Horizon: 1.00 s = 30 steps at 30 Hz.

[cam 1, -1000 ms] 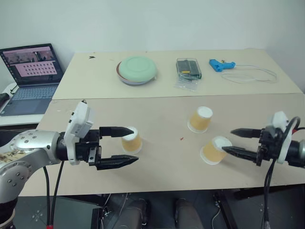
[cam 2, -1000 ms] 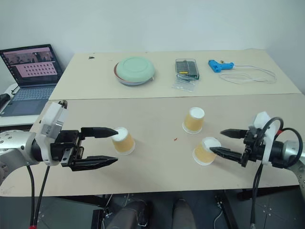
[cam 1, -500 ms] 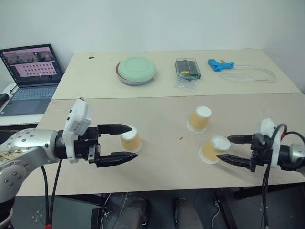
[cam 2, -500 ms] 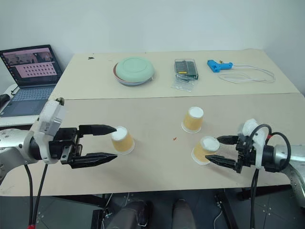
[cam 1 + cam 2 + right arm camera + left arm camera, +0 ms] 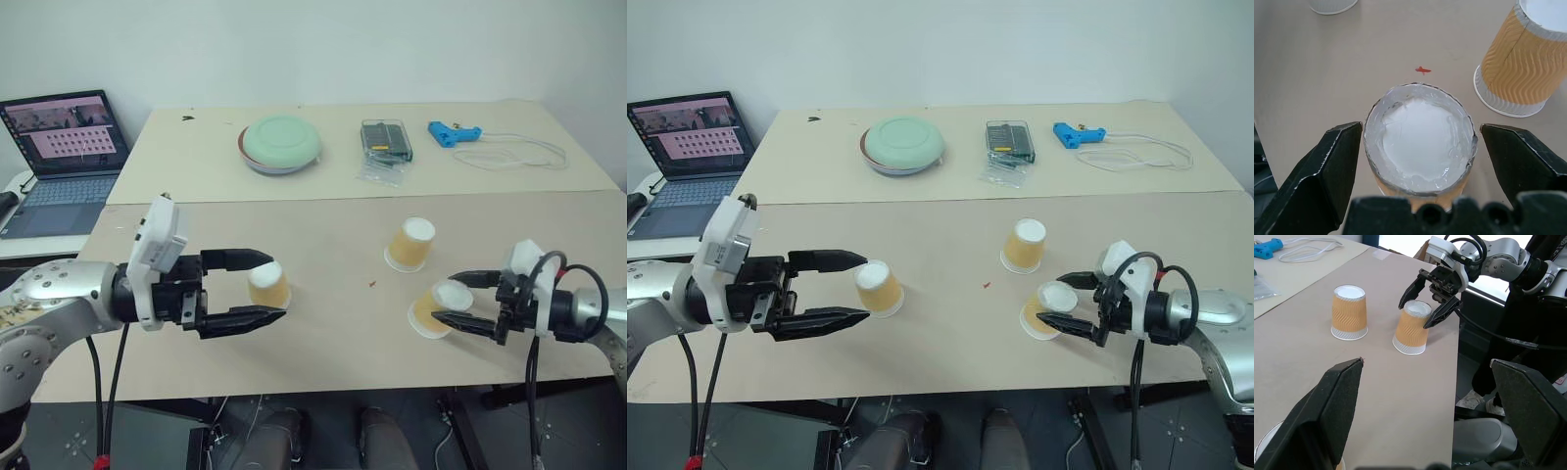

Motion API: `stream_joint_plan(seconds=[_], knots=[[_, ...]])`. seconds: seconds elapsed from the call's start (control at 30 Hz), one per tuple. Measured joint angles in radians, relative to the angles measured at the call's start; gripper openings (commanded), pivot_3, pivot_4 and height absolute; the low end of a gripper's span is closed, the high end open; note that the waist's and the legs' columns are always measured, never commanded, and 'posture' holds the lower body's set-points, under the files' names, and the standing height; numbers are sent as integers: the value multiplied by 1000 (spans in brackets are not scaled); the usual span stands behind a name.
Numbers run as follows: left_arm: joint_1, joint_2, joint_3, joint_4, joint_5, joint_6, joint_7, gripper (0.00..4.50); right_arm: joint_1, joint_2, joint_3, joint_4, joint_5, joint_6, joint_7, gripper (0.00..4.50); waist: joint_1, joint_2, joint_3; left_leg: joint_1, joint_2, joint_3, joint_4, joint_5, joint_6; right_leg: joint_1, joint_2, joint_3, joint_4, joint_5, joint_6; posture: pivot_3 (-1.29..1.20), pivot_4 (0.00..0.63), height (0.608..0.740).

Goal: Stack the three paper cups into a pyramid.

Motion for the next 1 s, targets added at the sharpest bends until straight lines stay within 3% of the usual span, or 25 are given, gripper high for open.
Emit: stream_joint_plan(seconds=[0.03, 0.2, 0.43, 0.57, 0.8, 1.0], knots=[[0, 0, 0, 0, 0, 0, 2, 4500, -2, 1, 0, 0, -2, 0, 0, 4010, 0, 0, 0, 0, 0, 0, 0, 0, 0, 0, 0, 0, 0, 0, 0, 0, 150, 728], [-3, 0, -1, 0, -2, 1, 10, 4500, -20, 4, 1, 0, -6, 0, -1, 2529, 0, 0, 0, 0, 0, 0, 0, 0, 0, 0, 1, 0, 0, 1, -1, 0, 150, 728], [-7, 0, -1, 1, -4, 1, 13, 4500, -45, 24, 6, 2, -6, 1, -6, 2474, -1, 0, 0, 0, 0, 0, 0, 0, 0, 0, 2, 0, 0, 1, -1, 0, 150, 728], [-8, 1, -1, 4, -1, 1, 16, 4500, -164, 59, 26, -3, 35, 38, -22, 2474, -6, 0, 0, 1, 1, 0, 0, 1, -1, 0, 4, 1, 0, 1, -1, 0, 150, 728], [-24, 0, -5, 12, 3, 1, 25, 4500, -445, 160, 255, -54, 29, 70, 8, 2474, -9, -2, 0, 1, 3, 0, 0, 1, -2, 0, 6, 1, 0, 3, -4, 0, 150, 728], [-32, 0, -9, 11, 2, 1, 35, 4500, -591, 290, 466, 123, -108, 10, 45, 2474, -9, -4, 1, 2, 1, 0, 0, 2, -3, -1, 7, 1, 0, 5, -5, 0, 150, 728]])
